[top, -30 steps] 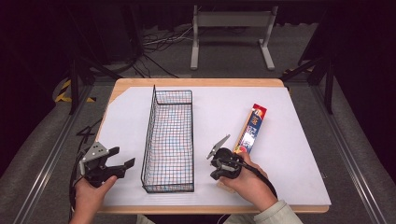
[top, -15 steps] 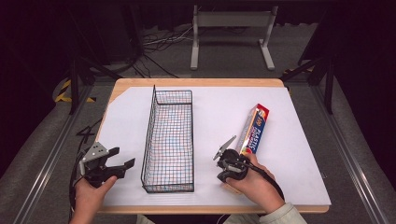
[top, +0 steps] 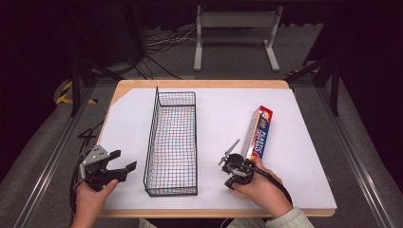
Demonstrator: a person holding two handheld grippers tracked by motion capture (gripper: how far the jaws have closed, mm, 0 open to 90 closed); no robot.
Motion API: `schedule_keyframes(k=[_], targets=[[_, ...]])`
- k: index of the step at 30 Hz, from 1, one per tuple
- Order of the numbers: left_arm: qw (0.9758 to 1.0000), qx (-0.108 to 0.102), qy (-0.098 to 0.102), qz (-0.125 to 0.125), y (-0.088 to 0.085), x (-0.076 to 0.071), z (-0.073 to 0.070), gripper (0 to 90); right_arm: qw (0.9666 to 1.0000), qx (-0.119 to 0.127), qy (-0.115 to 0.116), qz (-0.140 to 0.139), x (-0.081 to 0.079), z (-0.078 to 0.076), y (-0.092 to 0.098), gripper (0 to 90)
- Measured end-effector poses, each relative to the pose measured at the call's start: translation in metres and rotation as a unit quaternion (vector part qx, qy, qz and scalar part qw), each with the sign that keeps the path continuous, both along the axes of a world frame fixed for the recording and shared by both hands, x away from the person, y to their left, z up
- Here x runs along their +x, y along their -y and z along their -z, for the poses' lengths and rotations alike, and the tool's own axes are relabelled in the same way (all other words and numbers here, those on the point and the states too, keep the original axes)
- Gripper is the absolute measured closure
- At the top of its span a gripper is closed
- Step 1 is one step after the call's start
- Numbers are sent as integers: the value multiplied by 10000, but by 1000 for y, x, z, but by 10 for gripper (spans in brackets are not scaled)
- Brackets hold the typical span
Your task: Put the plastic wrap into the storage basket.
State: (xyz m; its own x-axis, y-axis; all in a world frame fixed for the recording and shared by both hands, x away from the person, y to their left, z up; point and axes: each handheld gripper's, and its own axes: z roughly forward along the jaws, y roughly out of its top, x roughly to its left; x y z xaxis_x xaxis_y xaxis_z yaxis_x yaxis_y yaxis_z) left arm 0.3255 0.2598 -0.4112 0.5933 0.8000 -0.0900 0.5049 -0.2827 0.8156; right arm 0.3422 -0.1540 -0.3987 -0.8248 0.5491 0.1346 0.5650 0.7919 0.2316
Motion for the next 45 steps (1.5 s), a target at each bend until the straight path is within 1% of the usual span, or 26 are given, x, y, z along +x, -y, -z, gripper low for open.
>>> schedule_keyframes(k=[3, 4, 5, 8, 13, 14, 15, 17, 19, 21, 23, 24, 26, 27, 29, 30, 32, 34, 35, 36, 38, 40, 41, 42, 45], targets=[[10000, -30, -29, 14, 0, 0, 1, 237, 9998, -164, -108, 74, -1, 3, 4, 900], [10000, -30, -29, 14, 0, 0, 1, 237, 9998, -164, -108, 74, -1, 3, 4, 900], [10000, -27, -38, 17, 0, 0, 1, 237, 9996, -235, -119, 75, -2, 4, 6, 900], [10000, -38, -39, 11, 0, 1, 0, 237, 9996, -228, -119, 102, -4, 4, 11, 900], [10000, -9, -25, 32, 2, 1, 0, 237, 9991, -323, -181, 195, -6, 3, 19, 900], [10000, -8, -26, 31, 2, 1, 0, 238, 9991, -339, -172, 171, -6, 4, 21, 900], [10000, -13, -25, 27, 1, 1, 0, 237, 9989, -356, -189, 231, -6, 4, 24, 900], [10000, -19, -25, 22, 1, 1, 0, 237, 9986, -412, -197, 257, -6, 4, 28, 900], [10000, -17, -33, 33, 1, 2, 1, 237, 9986, -396, -236, 272, -6, 3, 32, 900], [10000, -34, -58, 51, 2, 2, 1, 237, 9981, -448, -281, 310, -7, 3, 35, 900], [10000, -42, -58, 42, 2, 2, 1, 237, 9982, -447, -272, 284, -7, 4, 36, 900], [10000, -33, -51, 46, 2, 2, 1, 237, 9974, -529, -321, 362, -7, 3, 40, 900], [10000, -30, -41, 38, 1, 2, 0, 237, 9975, -526, -314, 361, -7, 4, 41, 900], [10000, -31, -42, 37, 1, 2, 1, 237, 9966, -630, -344, 404, -8, 4, 46, 900], [10000, -31, -45, 37, 1, 2, 1, 237, 9963, -649, -351, 439, -9, 4, 52, 900], [10000, -31, -45, 37, 1, 2, 1, 237, 9963, -649, -351, 439, -9, 4, 52, 900], [10000, -33, -48, 34, 2, 2, 1, 237, 9951, -745, -365, 537, -9, 3, 59, 900], [10000, -24, -41, 32, 2, 2, 1, 237, 9948, -729, -357, 608, -10, 2, 66, 900], [10000, -38, -57, 31, 2, 2, 1, 237, 9944, -767, -329, 649, -11, 2, 71, 900], [10000, -38, -57, 31, 2, 2, 1, 237, 9944, -767, -329, 649, -11, 2, 71, 900], [10000, -32, -51, 29, 2, 2, 1, 238, 9936, -777, -339, 743, -12, 1, 79, 900], [10000, -28, -49, 30, 2, 2, 1, 237, 9934, -779, -329, 773, -12, 0, 80, 900], [10000, -20, -38, 26, 1, 2, 1, 237, 9927, -806, -333, 828, -13, 0, 86, 900], [10000, -41, -71, 23, 1, 1, 1, 237, 9927, -806, -333, 828, -13, 0, 86, 900], [10000, -15, -41, 23, 1, 2, 1, 237, 9910, -825, -308, 1012, -14, -1, 98, 900]])
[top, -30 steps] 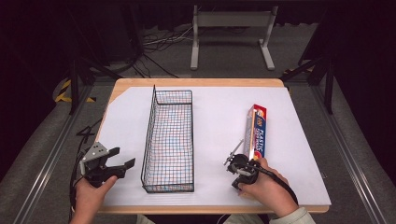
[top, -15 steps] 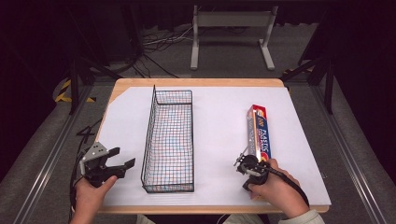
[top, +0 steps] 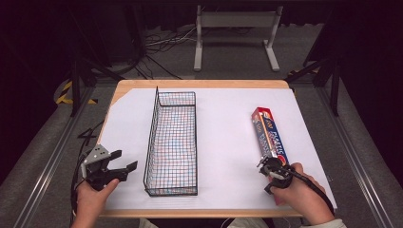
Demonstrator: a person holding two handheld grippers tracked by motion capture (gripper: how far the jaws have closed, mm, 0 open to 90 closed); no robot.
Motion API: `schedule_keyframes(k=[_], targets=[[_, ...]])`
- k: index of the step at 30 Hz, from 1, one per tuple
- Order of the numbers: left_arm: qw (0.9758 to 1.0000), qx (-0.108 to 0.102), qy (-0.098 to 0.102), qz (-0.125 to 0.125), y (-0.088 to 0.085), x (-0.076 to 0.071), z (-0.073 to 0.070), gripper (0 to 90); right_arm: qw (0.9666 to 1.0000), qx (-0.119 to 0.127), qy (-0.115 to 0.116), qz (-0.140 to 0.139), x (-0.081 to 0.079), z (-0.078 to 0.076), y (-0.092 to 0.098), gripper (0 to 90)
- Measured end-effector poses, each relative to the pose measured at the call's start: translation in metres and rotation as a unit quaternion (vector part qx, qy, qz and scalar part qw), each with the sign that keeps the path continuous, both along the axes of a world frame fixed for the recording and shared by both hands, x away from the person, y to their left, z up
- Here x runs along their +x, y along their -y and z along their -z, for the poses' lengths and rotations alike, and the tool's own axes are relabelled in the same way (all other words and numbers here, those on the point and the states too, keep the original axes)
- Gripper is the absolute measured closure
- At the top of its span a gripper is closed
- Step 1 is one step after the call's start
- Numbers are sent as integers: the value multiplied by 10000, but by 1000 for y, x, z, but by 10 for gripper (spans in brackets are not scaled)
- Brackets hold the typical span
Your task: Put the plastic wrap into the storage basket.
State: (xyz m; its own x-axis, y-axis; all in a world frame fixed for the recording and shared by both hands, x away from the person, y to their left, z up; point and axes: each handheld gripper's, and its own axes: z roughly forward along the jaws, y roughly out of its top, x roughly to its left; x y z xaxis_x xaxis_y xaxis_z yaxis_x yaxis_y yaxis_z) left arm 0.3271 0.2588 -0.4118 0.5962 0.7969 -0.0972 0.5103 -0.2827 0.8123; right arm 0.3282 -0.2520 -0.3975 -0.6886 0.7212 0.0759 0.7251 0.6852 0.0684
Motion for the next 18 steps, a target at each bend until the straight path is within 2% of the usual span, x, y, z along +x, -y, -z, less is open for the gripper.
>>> schedule_keyframes(k=[3, 7, 9, 10, 13, 14, 15, 16, 18], targets=[[10000, -12, -13, -1, 0, 0, 0, 237, 9998, -115, 62, 171, -1, 0, 11, 900], [10000, -26, -11, -22, -1, 0, 0, 237, 9977, -449, 202, 455, -2, 0, 28, 900], [10000, -18, -13, -15, -1, 0, 0, 237, 9975, -434, 226, 514, -2, 0, 32, 900], [10000, -1, -21, -12, 0, 0, 0, 237, 9967, -420, 313, 626, -3, -2, 39, 900], [10000, 6, -11, -8, 0, 0, 0, 237, 9965, -407, 366, 632, -3, -2, 41, 900], [10000, -18, -24, -14, 0, 0, 0, 237, 9975, -56, 330, 622, -5, -3, 40, 884], [10000, -18, -24, -14, 0, 0, 0, 237, 9975, -56, 330, 622, -5, -3, 40, 884], [10000, -14, -17, -14, 0, 0, 0, 237, 9978, 135, 332, 559, -6, -3, 39, 825], [10000, -8, -14, -10, 0, 0, 0, 237, 9975, 178, 383, 571, -6, -4, 38, 814]])
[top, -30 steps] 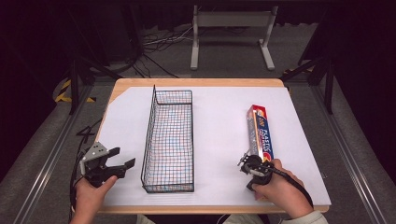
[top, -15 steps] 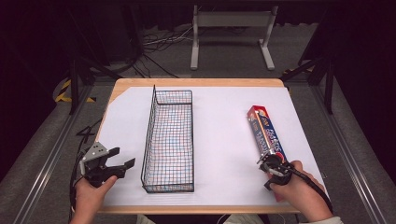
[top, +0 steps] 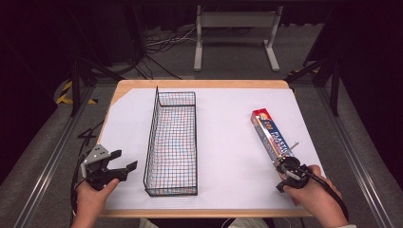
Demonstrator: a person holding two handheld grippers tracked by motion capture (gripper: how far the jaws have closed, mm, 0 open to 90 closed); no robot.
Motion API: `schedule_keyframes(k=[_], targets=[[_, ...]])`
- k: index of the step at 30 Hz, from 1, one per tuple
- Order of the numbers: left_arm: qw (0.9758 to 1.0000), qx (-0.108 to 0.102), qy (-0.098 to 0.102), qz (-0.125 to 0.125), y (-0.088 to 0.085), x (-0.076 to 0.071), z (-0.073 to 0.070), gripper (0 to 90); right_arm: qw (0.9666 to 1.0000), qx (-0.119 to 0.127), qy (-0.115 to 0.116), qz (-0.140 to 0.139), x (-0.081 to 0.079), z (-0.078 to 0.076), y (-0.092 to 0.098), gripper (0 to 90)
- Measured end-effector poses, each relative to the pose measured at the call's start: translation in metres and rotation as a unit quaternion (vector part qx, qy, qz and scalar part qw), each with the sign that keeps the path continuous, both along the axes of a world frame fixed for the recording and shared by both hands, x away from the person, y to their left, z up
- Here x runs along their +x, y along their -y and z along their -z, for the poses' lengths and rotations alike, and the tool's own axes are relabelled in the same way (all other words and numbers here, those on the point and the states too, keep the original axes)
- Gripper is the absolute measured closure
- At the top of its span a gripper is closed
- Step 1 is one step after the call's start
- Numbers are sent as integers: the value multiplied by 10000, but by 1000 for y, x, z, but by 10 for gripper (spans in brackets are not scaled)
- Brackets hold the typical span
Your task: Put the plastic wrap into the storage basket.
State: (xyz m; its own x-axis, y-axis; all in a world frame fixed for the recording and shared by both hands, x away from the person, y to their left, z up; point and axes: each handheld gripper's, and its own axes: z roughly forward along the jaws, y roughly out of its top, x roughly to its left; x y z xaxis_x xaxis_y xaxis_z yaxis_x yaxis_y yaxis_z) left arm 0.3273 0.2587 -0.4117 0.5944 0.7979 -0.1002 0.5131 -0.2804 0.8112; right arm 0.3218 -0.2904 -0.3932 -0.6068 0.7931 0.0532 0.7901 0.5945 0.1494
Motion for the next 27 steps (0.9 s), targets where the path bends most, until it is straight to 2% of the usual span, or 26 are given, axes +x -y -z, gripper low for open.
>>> schedule_keyframes(k=[2, 5, 7, 9, 10, 11, 15, 17, 19, 20, 21, 22, 25, 26, 27], targets=[[10000, 2, 5, -8, 0, 0, 0, 237, 9993, 348, 143, -74, -1, -5, 0, 745], [10000, 1, 4, -10, 0, 0, 0, 237, 9956, 787, 472, -167, -3, -14, 0, 632], [10000, 5, 16, -12, -1, 0, 0, 237, 9903, 1142, 765, -222, -5, -23, 0, 602], [10000, 5, 32, -16, 0, 0, 0, 235, 9850, 1386, 998, -261, -7, -32, 0, 577], [10000, 5, 32, -16, 0, 0, 0, 235, 9850, 1386, 998, -261, -7, -32, 0, 577], [10000, 8, 24, -20, -1, 0, 0, 235, 9825, 1467, 1115, -280, -7, -36, 0, 572], [10000, 8, 29, -36, -1, 0, 0, 235, 9683, 1893, 1612, -247, -10, -50, 3, 512], [10000, 0, 31, -43, -1, 0, 0, 235, 9588, 2202, 1793, -117, -9, -57, 7, 514], [10000, 0, 36, -47, -1, 0, 0, 235, 9539, 2245, 1990, -54, -9, -62, 10, 488], [10000, -7, 37, -51, -1, 0, 0, 235, 9506, 2226, 2163, 23, -9, -65, 11, 451], [10000, -12, 43, -55, -1, 0, 0, 235, 9466, 2290, 2267, 65, -9, -68, 13, 451], [10000, -16, 47, -60, -2, 0, 0, 235, 9428, 2383, 2329, 84, -10, -71, 15, 446], [10000, -18, 46, -68, -2, 0, 0, 235, 9355, 2464, 2525, 200, -11, -78, 16, 381], [10000, -18, 45, -69, -2, 0, 0, 235, 9304, 2499, 2668, 260, -12, -81, 16, 367], [10000, -19, 46, -69, -2, 0, 0, 235, 9304, 2499, 2668, 260, -12, -81, 16, 367]])
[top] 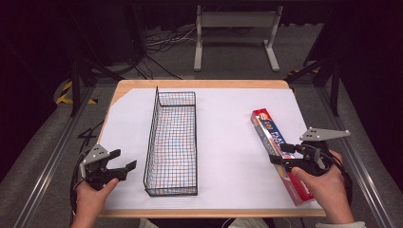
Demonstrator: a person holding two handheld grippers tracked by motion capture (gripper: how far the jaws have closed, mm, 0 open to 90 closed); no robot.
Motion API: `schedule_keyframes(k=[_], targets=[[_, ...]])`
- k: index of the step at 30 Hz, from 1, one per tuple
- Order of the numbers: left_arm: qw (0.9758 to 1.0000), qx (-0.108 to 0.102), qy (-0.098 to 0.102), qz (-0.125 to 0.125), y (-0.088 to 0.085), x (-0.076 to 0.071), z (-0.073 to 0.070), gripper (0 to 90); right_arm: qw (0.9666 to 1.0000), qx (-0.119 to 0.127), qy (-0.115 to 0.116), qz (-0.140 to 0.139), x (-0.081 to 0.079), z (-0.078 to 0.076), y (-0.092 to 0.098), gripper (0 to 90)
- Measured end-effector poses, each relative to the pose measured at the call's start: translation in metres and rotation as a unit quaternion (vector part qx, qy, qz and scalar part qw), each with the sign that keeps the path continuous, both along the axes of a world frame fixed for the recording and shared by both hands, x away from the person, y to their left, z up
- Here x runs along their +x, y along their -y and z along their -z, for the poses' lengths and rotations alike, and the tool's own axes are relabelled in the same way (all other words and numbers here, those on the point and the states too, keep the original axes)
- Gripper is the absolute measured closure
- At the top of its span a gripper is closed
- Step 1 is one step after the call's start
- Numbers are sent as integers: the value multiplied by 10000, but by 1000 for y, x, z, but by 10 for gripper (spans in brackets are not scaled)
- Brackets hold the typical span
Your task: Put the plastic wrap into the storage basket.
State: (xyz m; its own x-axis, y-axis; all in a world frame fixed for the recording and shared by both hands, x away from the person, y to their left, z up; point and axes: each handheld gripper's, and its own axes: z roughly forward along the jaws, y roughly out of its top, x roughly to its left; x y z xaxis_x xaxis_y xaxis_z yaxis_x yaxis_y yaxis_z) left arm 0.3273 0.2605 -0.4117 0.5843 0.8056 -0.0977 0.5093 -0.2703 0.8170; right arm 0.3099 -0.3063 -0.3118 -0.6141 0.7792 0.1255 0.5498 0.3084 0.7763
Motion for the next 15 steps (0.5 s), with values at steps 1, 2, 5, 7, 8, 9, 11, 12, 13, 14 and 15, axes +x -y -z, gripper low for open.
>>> schedule_keyframes(k=[1, 2, 5, 7, 8, 9, 11, 12, 13, 14, 15], targets=[[10000, -3, 1, 0, 0, 0, 0, 235, 10000, 26, 66, 32, -1, -2, 0, 349], [10000, -2, 3, -1, 0, 0, 0, 235, 9997, 92, 211, 120, -2, -5, 0, 304], [10000, -4, 5, -3, 0, 0, 0, 235, 9991, 142, 306, 239, -1, -7, 1, 268], [10000, -4, 5, -6, 0, 0, 0, 234, 9983, 177, 380, 401, -1, -8, 3, 247], [10000, 2, 9, -15, 0, 0, 0, 232, 9959, 207, 605, 636, 0, -10, 5, 221], [10000, 10, 11, -21, 0, 0, 0, 232, 9959, 207, 605, 636, 0, -10, 5, 221], [10000, 14, 12, -23, 0, 0, 0, 232, 9917, 166, 870, 929, 2, -11, 9, 220], [10000, 13, 11, -23, 0, 0, 0, 232, 9917, 166, 870, 929, 2, -11, 9, 220], [10000, 19, 5, -28, 0, 0, 0, 231, 9908, 168, 888, 1006, 4, -12, 10, 220], [10000, 15, 8, -31, 0, 0, 0, 231, 9907, 162, 854, 1050, 7, -13, 10, 233], [10000, 12, 6, -34, 0, 0, 0, 231, 9902, 96, 837, 1114, 9, -13, 11, 237]])
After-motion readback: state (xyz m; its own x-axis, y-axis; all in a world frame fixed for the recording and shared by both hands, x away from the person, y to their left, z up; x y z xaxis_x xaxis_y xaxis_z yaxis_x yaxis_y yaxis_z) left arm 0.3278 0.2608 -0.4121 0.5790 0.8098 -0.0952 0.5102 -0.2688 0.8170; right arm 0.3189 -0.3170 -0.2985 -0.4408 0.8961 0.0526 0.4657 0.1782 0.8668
